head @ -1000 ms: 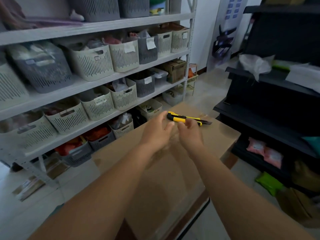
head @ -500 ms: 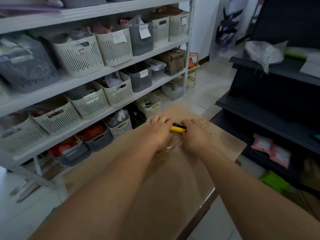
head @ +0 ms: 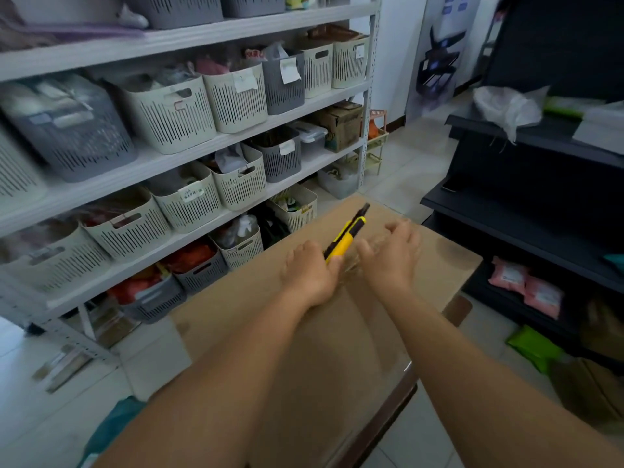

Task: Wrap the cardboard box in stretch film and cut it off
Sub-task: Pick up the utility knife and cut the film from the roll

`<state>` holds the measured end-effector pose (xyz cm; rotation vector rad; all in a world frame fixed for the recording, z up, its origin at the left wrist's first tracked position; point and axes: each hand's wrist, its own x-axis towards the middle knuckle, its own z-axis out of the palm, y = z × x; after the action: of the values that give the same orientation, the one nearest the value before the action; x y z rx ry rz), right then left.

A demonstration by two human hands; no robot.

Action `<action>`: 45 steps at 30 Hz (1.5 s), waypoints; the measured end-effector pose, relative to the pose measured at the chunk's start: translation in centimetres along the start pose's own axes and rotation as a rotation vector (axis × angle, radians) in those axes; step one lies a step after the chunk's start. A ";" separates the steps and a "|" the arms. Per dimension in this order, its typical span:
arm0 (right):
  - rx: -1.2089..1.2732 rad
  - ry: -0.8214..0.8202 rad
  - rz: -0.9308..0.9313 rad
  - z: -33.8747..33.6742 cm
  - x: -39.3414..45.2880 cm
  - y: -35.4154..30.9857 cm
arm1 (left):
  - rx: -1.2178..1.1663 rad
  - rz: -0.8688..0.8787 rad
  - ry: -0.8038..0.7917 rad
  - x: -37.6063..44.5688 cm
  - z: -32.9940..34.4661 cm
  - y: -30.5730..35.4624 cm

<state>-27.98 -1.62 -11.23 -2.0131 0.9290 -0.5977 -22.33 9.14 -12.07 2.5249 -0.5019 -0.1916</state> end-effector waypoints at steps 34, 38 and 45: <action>0.279 -0.344 -0.037 3.6 -32.8 -1.1 | -0.378 -0.183 0.092 -29.5 -4.1 -20.2; 0.199 -0.427 0.026 5.3 -34.1 3.1 | -0.189 -0.146 -0.022 -30.4 -1.6 -22.1; 0.020 -0.529 0.089 7.1 -36.3 8.6 | 0.073 -0.208 -0.161 -29.9 1.7 -23.5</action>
<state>-48.83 26.98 -25.06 -1.9566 0.6775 -0.0139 -42.88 38.25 -25.45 2.6451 -0.3121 -0.4651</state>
